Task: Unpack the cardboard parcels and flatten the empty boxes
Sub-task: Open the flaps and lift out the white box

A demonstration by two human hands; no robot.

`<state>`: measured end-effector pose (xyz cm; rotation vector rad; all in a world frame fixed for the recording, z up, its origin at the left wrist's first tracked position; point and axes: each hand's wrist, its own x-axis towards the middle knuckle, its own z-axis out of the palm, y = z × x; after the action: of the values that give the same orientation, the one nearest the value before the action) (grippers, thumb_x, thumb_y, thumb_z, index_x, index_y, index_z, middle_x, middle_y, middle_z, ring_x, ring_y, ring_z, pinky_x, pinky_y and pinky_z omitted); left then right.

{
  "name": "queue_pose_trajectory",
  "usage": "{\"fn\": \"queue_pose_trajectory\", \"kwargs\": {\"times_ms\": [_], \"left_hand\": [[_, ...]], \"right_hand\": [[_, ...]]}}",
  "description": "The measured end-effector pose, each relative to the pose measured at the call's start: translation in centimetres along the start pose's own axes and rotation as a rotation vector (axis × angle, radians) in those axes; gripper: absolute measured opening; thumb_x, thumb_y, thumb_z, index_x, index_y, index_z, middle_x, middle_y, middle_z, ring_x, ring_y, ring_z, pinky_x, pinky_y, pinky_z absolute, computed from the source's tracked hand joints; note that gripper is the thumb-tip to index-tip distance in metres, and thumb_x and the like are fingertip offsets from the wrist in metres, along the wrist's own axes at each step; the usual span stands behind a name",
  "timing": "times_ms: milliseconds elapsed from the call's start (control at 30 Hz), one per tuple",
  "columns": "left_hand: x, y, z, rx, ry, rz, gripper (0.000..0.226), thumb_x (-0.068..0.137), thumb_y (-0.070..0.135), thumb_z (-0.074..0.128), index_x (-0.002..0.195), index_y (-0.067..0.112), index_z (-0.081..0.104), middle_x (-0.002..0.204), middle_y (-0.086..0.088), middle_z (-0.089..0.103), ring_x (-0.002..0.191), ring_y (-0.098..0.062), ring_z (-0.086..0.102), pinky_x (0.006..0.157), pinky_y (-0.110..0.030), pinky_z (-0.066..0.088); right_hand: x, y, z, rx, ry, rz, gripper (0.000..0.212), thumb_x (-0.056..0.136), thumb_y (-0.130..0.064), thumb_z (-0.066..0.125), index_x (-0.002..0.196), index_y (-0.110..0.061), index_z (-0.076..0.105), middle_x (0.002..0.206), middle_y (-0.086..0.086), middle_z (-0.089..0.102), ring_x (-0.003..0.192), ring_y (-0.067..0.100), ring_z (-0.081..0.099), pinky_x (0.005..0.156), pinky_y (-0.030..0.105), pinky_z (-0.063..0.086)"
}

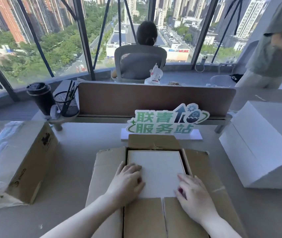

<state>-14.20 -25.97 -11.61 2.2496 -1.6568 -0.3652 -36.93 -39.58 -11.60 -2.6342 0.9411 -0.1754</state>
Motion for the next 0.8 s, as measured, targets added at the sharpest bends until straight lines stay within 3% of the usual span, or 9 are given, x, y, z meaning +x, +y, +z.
{"fn": "queue_pose_trajectory", "kwargs": {"times_ms": [167,233,300,333,400,467,567,667,800], "left_hand": [[-1.3,1.8,0.1,0.046,-0.158,-0.018,0.045,0.097,0.054,0.036,0.090,0.023,0.068,0.155,0.016,0.032,0.148,-0.008,0.014,0.121,-0.044,-0.004],[-1.9,2.5,-0.3,0.018,-0.175,-0.036,0.040,0.100,0.048,0.041,0.091,0.020,0.068,0.155,0.014,0.035,0.147,-0.008,0.018,0.122,-0.042,0.000],[-2.2,2.9,-1.0,-0.031,-0.152,-0.078,0.037,0.100,0.042,0.044,0.093,0.015,0.068,0.146,0.009,0.049,0.139,-0.011,0.036,0.120,-0.037,0.010],[-2.4,3.2,-1.7,-0.086,-0.130,-0.108,0.036,0.099,0.039,0.046,0.090,0.013,0.068,0.132,0.006,0.061,0.125,-0.013,0.050,0.116,-0.034,0.022],[-3.0,3.8,-2.9,-0.278,-0.128,-0.185,0.035,0.097,0.037,0.051,0.072,0.014,0.064,0.081,0.006,0.068,0.079,-0.010,0.061,0.082,-0.028,0.040],[-4.2,4.8,-4.5,-0.446,-0.175,-0.268,0.040,0.094,0.039,0.058,0.060,0.018,0.052,0.055,0.009,0.045,0.052,-0.007,0.040,0.057,-0.028,0.029],[-6.9,6.2,-6.3,-0.605,-0.303,-0.345,0.034,0.086,0.054,0.063,0.075,0.022,0.060,0.072,0.001,0.041,0.067,-0.012,0.038,0.064,-0.029,0.027],[-10.2,8.0,-7.4,-0.685,-0.442,-0.377,0.039,0.079,0.055,0.068,0.100,0.022,0.074,0.107,0.006,0.070,0.101,-0.014,0.064,0.090,-0.027,0.042],[-14.3,10.5,-5.5,-0.476,-0.533,-0.416,0.060,0.070,0.051,0.074,0.127,0.051,0.054,0.148,0.011,0.044,0.133,-0.008,0.043,0.115,-0.032,0.032]], "right_hand": [[-1.7,-0.5,-0.2,0.021,-0.009,0.068,0.019,0.097,-0.038,0.050,0.086,-0.025,0.056,0.131,-0.015,0.059,0.127,0.008,0.050,0.113,0.033,0.026],[-2.1,-1.1,-1.5,0.093,0.000,0.086,0.023,0.094,-0.043,0.047,0.078,-0.027,0.050,0.092,-0.014,0.065,0.090,0.006,0.058,0.088,0.031,0.042],[-2.5,-1.7,-3.1,0.171,-0.048,0.118,0.024,0.095,-0.043,0.050,0.077,-0.026,0.050,0.075,-0.009,0.059,0.075,0.007,0.055,0.069,0.030,0.043],[-2.8,-1.9,-4.0,0.196,-0.080,0.136,0.023,0.096,-0.042,0.052,0.079,-0.026,0.052,0.075,-0.008,0.059,0.073,0.007,0.055,0.066,0.026,0.043],[-3.3,-1.9,-5.9,0.246,-0.106,0.127,0.022,0.096,-0.043,0.054,0.082,-0.026,0.055,0.073,-0.009,0.060,0.071,0.005,0.054,0.064,0.021,0.042],[-3.9,-1.6,-7.7,0.326,-0.131,0.108,0.023,0.097,-0.043,0.054,0.081,-0.027,0.060,0.071,-0.010,0.061,0.069,0.006,0.053,0.065,0.020,0.041],[-5.0,-1.3,-10.1,0.463,-0.183,0.081,0.034,0.098,-0.044,0.052,0.076,-0.024,0.069,0.080,0.002,0.070,0.082,0.021,0.063,0.082,0.035,0.049],[-6.9,-0.9,-11.8,0.661,-0.354,0.052,0.040,0.098,-0.037,0.057,0.071,-0.013,0.074,0.089,-0.002,0.076,0.091,0.018,0.070,0.093,0.038,0.051],[-10.5,0.0,-10.7,0.489,-0.674,-0.012,0.023,0.084,-0.044,0.066,0.083,-0.023,0.073,0.097,-0.011,0.074,0.087,0.010,0.066,0.081,0.024,0.048]]}}
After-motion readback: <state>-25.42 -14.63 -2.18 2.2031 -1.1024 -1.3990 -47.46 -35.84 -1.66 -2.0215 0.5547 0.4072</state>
